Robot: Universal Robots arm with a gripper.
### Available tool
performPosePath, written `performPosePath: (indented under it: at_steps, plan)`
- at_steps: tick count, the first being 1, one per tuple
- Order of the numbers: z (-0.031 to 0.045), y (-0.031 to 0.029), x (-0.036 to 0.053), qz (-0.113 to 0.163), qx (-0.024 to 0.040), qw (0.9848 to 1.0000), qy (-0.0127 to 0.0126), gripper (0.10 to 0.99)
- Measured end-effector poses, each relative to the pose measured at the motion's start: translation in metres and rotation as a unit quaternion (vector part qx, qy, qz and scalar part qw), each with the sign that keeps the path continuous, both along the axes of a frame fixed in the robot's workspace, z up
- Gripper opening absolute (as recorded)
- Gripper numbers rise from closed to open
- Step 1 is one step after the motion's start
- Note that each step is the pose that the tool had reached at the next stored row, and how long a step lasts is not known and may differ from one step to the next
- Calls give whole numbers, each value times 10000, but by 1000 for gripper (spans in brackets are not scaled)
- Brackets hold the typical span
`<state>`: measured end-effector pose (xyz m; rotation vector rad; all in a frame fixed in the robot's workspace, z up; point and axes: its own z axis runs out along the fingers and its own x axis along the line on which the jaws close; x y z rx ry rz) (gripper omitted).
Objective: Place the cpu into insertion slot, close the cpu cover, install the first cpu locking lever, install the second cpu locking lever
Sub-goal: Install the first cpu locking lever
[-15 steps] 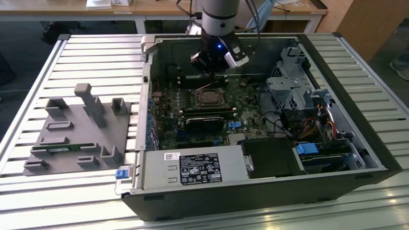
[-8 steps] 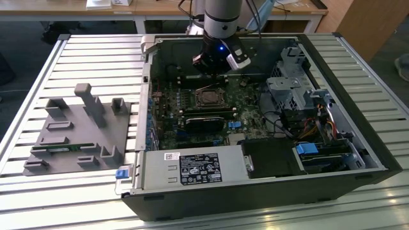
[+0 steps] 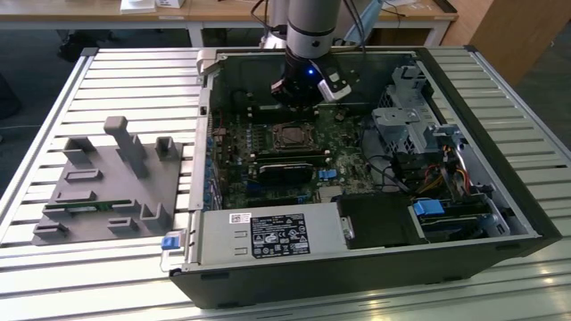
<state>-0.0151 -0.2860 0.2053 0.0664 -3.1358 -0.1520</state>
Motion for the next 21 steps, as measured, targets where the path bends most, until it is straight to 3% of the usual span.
performPosePath:
  at_steps: [10,21]
  plan:
    - [-61,-1,1,0,-97,10000,1,106]
    - [-81,12,9,0,-102,9999,0,106]
